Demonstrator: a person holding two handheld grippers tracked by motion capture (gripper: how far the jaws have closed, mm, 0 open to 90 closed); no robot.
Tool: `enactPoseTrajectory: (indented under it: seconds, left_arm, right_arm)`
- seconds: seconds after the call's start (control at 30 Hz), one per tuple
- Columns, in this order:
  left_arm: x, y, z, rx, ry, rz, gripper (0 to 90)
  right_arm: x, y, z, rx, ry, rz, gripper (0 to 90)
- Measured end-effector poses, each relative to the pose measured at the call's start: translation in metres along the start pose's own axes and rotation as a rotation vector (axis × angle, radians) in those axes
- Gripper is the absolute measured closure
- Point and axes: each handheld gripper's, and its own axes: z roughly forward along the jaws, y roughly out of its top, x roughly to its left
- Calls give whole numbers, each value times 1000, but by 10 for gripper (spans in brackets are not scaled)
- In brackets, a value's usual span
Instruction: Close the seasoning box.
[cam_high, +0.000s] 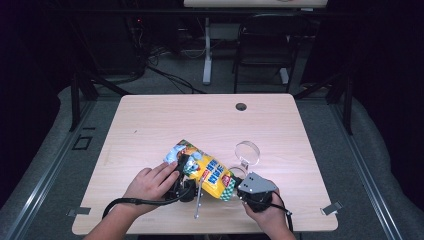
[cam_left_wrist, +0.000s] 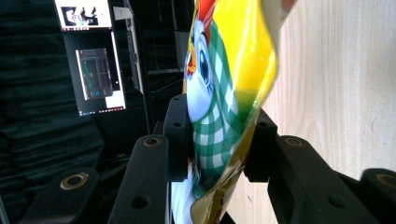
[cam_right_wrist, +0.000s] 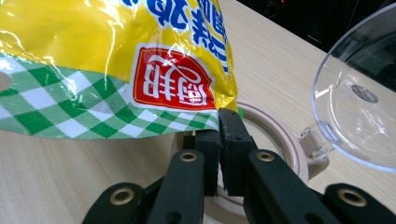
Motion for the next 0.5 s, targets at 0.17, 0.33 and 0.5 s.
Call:
enactPoseTrajectory:
  seconds: [0.17, 0.33, 0.5]
  left_arm:
    - [2, 1, -1, 5, -2, 15, 685]
    - [3, 3, -2, 12, -2, 27, 685]
    - [4, 4, -3, 13, 4, 41, 686]
  right_arm:
    - [0, -1, 0, -3, 2, 5, 876]
    - [0, -1, 0, -2, 1, 9, 875]
    - [-1, -2, 1, 0, -1, 12, 876]
